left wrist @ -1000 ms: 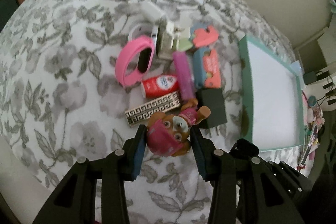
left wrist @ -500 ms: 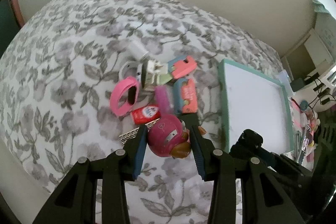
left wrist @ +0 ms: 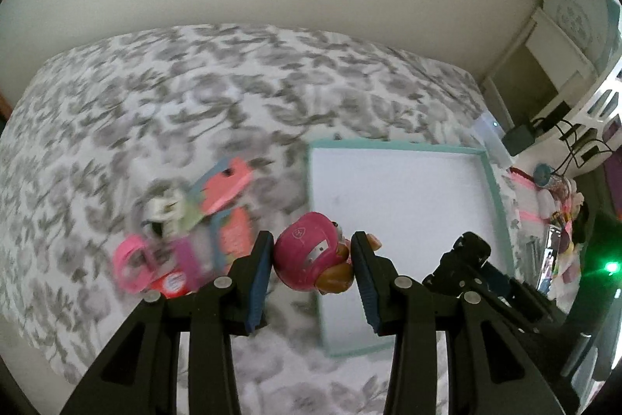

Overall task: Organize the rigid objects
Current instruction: 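Carry both toys into the white tray and open both tools to release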

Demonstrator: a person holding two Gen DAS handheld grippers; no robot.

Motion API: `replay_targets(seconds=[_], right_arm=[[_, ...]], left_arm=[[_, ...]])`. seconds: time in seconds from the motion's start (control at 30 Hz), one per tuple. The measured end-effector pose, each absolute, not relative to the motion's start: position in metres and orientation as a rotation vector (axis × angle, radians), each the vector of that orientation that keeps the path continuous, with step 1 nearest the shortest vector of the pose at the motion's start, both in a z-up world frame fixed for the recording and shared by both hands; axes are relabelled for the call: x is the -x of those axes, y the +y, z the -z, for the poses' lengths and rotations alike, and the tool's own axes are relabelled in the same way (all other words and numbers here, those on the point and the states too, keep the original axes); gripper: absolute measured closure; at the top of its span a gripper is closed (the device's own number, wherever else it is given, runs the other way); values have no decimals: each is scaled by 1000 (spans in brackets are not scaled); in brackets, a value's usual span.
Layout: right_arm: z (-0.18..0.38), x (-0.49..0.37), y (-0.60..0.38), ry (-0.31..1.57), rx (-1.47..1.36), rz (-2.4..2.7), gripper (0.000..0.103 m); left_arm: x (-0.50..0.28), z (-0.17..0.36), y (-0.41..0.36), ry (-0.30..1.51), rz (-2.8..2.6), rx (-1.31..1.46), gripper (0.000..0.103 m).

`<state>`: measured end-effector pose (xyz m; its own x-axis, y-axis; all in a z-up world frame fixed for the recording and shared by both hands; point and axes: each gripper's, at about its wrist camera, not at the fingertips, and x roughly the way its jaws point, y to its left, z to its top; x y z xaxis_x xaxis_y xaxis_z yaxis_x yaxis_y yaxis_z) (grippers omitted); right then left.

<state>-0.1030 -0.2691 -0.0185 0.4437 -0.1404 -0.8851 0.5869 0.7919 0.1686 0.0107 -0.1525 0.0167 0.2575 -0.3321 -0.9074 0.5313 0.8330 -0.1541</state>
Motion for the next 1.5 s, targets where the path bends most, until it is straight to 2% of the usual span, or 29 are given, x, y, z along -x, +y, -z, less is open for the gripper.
replay_targets(seconds=[0.57, 0.93, 1.27, 1.43, 1.5], right_arm=[[41, 109, -349, 1034, -533, 707, 68], [49, 102, -356, 1057, -519, 717, 68], [51, 101, -356, 1076, -505, 720, 65], [49, 99, -354, 1081, -490, 722, 65], [47, 98, -353, 1082, -482, 720, 62]], left_arm=[[-25, 35, -240, 1226, 602, -301, 60], [-27, 43, -245, 1190, 588, -318, 60], [-29, 57, -238, 1227, 571, -315, 59], [-27, 55, -236, 1228, 574, -317, 54], [-27, 52, -236, 1222, 580, -315, 50]])
